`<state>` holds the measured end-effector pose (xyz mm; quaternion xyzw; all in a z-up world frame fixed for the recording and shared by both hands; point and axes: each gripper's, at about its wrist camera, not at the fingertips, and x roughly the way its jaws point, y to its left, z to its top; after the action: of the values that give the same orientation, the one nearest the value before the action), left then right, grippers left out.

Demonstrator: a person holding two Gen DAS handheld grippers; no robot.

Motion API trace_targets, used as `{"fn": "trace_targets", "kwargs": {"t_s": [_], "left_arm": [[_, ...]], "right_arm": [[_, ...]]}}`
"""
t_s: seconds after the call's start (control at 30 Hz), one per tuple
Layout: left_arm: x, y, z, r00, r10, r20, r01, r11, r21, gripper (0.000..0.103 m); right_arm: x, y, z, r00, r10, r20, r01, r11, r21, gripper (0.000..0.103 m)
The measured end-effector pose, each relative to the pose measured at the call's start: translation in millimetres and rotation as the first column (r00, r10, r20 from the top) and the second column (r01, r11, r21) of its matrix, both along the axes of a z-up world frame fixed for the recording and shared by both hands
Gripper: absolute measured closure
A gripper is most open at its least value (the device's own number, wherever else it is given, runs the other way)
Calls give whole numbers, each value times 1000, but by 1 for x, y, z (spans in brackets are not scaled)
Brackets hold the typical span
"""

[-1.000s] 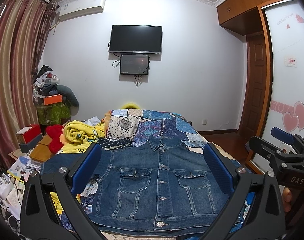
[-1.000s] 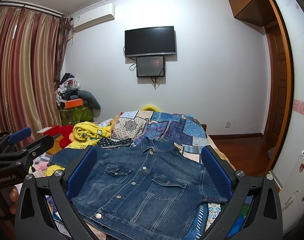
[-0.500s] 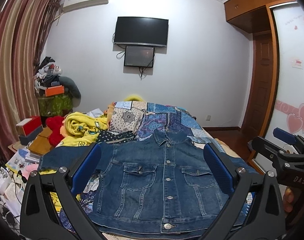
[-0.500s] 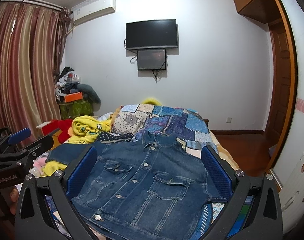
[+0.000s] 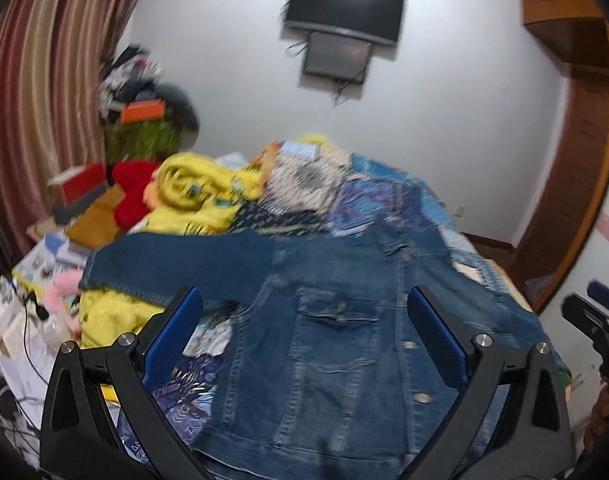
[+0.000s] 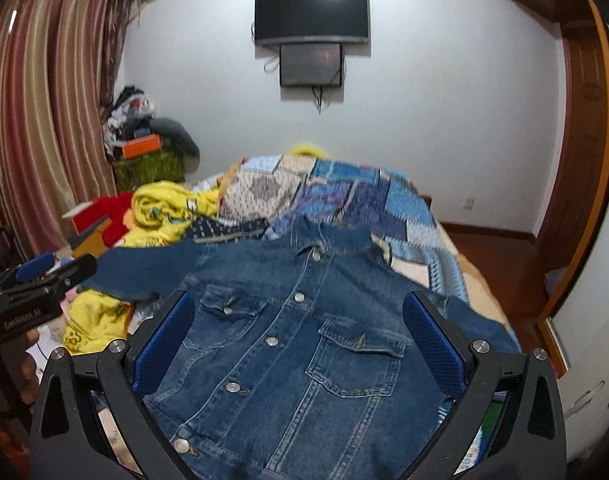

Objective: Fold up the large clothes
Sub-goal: 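Lower the left gripper onto the denim jacket sleeve and grasp it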

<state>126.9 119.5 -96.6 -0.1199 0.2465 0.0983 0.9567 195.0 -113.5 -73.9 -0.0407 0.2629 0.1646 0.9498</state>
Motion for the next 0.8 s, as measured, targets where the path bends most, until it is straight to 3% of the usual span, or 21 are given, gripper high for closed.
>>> {"fn": "trace_targets", "kwargs": {"t_s": [0.17, 0.4, 0.57, 0.8], "left_arm": [[26, 58, -37, 992, 102, -80, -103, 995, -5, 0], [52, 144, -88, 972, 182, -147, -189, 981, -34, 0], [67, 200, -129, 955, 151, -255, -209, 954, -216, 1], [84, 250, -169, 950, 112, -293, -234, 875, -423, 18]], "right_arm": [[37, 5, -31, 989, -36, -144, 32, 999, -30, 0], [85, -4, -76, 926, -138, -351, 116, 990, -83, 0], [99, -12, -90, 895, -160, -417, 148, 987, -61, 0], [117, -16, -101, 871, -175, -459, 176, 984, -41, 0]]}}
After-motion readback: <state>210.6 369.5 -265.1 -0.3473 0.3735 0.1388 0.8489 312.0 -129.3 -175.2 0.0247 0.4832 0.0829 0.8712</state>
